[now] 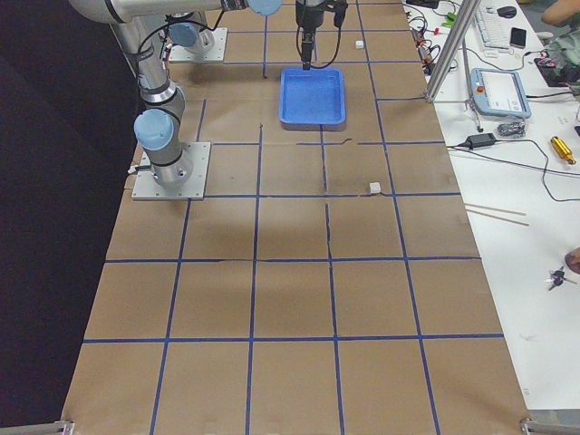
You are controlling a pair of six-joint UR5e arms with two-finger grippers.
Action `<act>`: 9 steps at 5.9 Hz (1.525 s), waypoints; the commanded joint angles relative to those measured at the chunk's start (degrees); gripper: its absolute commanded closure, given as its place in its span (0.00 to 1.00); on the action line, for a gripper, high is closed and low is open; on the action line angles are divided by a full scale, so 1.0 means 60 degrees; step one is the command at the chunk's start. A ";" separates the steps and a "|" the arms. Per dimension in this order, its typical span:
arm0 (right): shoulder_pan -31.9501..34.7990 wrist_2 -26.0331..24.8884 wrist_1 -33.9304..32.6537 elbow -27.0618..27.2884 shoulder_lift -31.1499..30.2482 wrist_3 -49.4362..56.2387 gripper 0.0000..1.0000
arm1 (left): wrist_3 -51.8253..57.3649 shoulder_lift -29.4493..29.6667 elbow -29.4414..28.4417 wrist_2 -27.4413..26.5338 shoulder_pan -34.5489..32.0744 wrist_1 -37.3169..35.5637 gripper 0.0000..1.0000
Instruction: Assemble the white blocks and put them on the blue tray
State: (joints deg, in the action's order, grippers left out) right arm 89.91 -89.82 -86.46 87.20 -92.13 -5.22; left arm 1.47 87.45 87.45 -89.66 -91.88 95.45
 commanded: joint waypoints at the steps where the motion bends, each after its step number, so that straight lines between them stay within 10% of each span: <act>1: -0.0014 0.0000 -0.0063 -0.0018 0.0004 0.1884 0.00 | 0.0004 0.0058 0.0001 0.0032 -0.0008 0.0000 0.01; 6: -0.0494 -0.0161 -0.0971 0.0173 0.0135 0.9753 0.00 | 0.0512 0.0103 0.0293 -0.0027 0.0094 0.0015 0.01; 9: -0.2338 0.0029 -0.0971 -0.0016 0.0836 1.5383 0.00 | 0.5724 0.0876 0.0543 0.0060 0.1555 -0.0058 0.01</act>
State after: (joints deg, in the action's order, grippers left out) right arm 79.34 -89.82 -92.22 87.79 -88.59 76.24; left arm 23.46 91.09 90.36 -89.72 -85.35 95.22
